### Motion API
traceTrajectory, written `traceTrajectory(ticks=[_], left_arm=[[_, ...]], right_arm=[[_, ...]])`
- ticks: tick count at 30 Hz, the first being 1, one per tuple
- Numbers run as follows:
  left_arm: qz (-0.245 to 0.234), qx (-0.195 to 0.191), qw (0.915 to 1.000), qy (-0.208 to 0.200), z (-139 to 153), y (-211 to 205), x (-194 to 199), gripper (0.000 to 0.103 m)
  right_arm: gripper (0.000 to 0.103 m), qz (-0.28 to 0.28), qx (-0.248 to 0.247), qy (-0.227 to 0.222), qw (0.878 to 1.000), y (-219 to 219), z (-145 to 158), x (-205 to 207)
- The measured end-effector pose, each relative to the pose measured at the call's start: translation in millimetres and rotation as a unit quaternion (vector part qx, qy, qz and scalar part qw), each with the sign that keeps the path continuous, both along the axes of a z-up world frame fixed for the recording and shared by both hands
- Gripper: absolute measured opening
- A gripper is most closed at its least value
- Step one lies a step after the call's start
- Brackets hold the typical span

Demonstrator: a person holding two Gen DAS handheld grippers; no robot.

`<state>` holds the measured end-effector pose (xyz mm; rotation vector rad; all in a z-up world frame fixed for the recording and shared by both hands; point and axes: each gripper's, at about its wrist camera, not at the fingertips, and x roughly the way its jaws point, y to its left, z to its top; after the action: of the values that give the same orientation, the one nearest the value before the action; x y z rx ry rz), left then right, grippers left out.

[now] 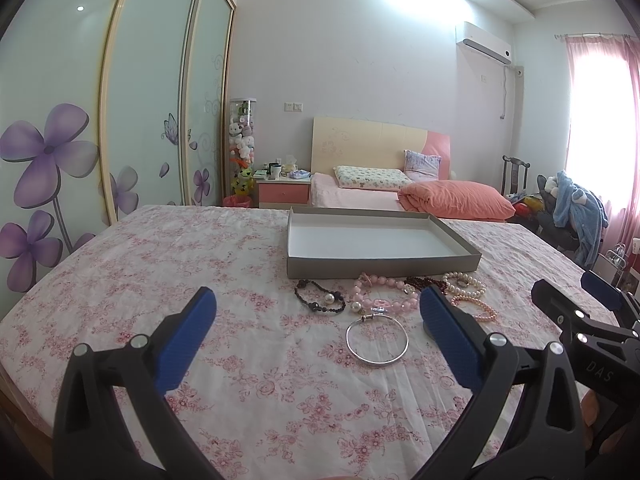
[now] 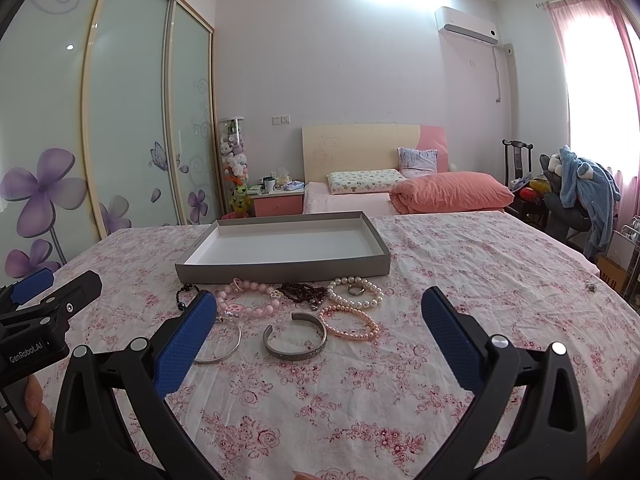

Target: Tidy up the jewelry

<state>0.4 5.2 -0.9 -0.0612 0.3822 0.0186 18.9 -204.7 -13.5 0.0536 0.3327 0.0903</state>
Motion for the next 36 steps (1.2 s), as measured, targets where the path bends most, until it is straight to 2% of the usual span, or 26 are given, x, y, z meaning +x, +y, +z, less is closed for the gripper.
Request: traceTrajectory(ticks=[36], left_arm=[[0.0,0.001,1.0,0.001,0.3,0.4,-4.5,0.099]], right_arm=[[0.101,0.0,0.002,0.002,1.0,-2.7,-2.2,0.9]])
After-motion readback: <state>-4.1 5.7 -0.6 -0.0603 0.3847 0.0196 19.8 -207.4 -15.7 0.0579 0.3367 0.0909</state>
